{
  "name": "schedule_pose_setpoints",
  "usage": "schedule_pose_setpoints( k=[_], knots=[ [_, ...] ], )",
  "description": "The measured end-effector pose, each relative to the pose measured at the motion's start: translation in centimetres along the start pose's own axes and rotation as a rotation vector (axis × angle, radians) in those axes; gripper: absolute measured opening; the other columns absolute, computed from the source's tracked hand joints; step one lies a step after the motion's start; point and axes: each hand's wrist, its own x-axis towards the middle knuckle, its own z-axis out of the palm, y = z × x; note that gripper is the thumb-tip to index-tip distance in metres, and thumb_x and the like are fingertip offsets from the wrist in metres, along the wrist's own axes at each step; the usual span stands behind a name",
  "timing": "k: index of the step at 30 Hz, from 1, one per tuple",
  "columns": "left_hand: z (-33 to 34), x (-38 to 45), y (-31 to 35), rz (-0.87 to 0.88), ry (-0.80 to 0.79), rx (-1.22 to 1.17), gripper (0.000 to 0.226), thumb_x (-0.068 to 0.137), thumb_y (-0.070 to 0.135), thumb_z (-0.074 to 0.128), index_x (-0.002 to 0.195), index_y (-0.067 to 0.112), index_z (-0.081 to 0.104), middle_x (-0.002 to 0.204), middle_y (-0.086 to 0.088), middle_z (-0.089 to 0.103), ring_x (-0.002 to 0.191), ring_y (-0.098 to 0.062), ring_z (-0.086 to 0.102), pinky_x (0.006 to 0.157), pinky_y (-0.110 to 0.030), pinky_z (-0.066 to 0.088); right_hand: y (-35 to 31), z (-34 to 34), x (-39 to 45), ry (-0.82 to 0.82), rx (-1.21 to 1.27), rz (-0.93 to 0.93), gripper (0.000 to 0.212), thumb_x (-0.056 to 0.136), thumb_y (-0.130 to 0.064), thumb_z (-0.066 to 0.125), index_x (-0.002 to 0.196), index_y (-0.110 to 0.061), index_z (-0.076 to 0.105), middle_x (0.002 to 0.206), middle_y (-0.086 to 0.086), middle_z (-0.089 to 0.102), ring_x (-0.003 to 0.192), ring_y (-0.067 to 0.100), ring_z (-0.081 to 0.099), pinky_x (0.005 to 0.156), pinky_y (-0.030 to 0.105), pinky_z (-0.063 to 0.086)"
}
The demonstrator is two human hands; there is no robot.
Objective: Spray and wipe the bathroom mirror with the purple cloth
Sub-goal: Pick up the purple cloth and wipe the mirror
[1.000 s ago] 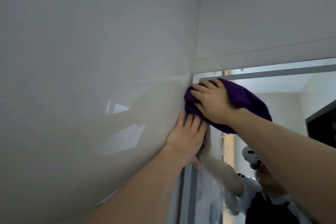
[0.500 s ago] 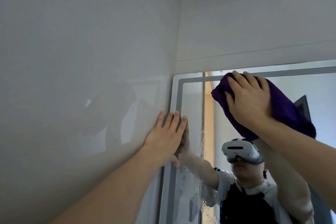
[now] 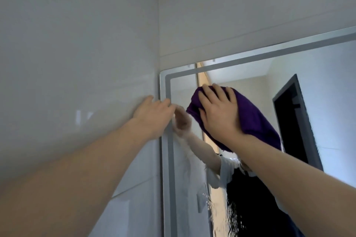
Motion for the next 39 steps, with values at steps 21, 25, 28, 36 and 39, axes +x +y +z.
schedule_pose_setpoints(
  k=[21,25,28,36,39],
  knots=[
    [1.0,1.8,-1.3,0.01,-0.035,-0.109,0.098,0.094,0.01,0.052,0.163,0.027,-0.016,0.174,-0.001,-0.014,0.153,-0.021,0.034,0.128,-0.046,0.015,-8.5,3.9,-3.4,-0.03,0.106,-0.271,0.046,0.087,-0.04,0.05,0.119,-0.016,0.072,0.125,0.005,0.065,0.126,0.033,0.058,0.114,0.053,0.025],
    [0.7,1.4,-1.2,0.012,-0.061,-0.165,0.102,0.093,0.022,0.058,0.163,0.029,-0.016,0.174,0.001,-0.015,0.151,-0.02,0.036,0.129,-0.044,0.015,-10.8,4.5,-5.7,-0.093,0.08,-0.289,0.044,0.077,-0.033,0.07,0.117,-0.016,0.075,0.125,0.004,0.067,0.124,0.032,0.062,0.114,0.053,0.025],
    [0.8,1.5,-1.3,0.009,-0.053,-0.174,0.11,0.089,0.029,0.065,0.163,0.028,-0.017,0.173,0.002,-0.015,0.153,-0.019,0.033,0.129,-0.044,0.015,-11.3,4.5,-9.6,-0.17,0.078,-0.383,0.045,0.079,-0.038,0.067,0.118,-0.017,0.075,0.129,0.004,0.066,0.124,0.031,0.061,0.116,0.052,0.023],
    [1.3,1.7,-1.2,0.013,-0.01,-0.14,0.129,0.079,0.063,0.076,0.163,0.028,-0.016,0.174,0.002,-0.012,0.151,-0.023,0.037,0.128,-0.047,0.017,-4.7,3.9,-15.5,-0.07,0.256,-0.911,0.028,0.099,-0.031,0.051,0.095,-0.019,0.076,0.109,0.002,0.073,0.11,0.026,0.067,0.112,0.044,0.031],
    [1.5,1.9,-1.6,0.021,0.009,-0.104,0.124,0.084,0.068,0.068,0.163,0.026,-0.018,0.174,0.001,-0.013,0.152,-0.023,0.035,0.128,-0.046,0.018,-0.6,1.3,-10.6,0.01,0.246,-0.638,0.029,0.087,-0.027,0.054,0.099,-0.015,0.077,0.113,0.006,0.074,0.108,0.029,0.068,0.105,0.045,0.037]
  ],
)
